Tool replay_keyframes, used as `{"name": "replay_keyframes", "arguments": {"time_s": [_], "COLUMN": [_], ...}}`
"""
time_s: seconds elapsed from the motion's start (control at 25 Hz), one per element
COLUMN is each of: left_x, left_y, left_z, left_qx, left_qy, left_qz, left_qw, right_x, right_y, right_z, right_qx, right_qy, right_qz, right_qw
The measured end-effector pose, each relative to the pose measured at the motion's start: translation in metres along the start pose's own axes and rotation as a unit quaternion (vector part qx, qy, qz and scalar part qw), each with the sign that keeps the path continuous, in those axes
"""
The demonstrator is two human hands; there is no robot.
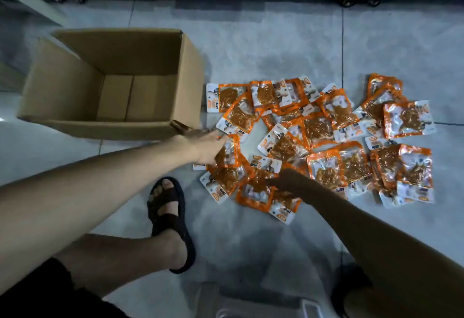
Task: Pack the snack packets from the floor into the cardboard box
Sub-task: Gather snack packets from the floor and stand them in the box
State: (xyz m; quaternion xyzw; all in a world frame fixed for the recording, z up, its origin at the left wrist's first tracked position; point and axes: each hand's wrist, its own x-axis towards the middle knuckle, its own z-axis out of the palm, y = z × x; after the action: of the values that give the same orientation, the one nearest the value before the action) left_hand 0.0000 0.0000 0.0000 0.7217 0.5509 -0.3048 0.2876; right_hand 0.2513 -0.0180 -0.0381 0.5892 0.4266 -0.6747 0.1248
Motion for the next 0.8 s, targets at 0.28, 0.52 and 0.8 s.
{"name": "replay_keyframes", "arguments": {"time_s": [0.28, 0.52, 0.8], "left_x": [0.064, 0.081, 0.086], "left_y": [-0.013, -0.021, -0.033], "left_z": [0.087, 0.092, 0.081], "left_qx": [-0.029, -0.035, -0.006], "left_qy": [0.043, 0.089, 0.105], "left_qz": [-0.092, -0.088, -0.049], "left_qw": [0.994, 0.991, 0.993], "right_x": [0.08, 0.091, 0.092], "right_y": [0.027, 0.026, 0.031], "right_z": [0.059, 0.064, 0.042], "right_qx": [0.002, -0.119, -0.022], "right_qy": [0.236, 0.357, 0.303], "right_qz": [0.075, 0.142, 0.081], "right_qw": [0.969, 0.915, 0.949]}}
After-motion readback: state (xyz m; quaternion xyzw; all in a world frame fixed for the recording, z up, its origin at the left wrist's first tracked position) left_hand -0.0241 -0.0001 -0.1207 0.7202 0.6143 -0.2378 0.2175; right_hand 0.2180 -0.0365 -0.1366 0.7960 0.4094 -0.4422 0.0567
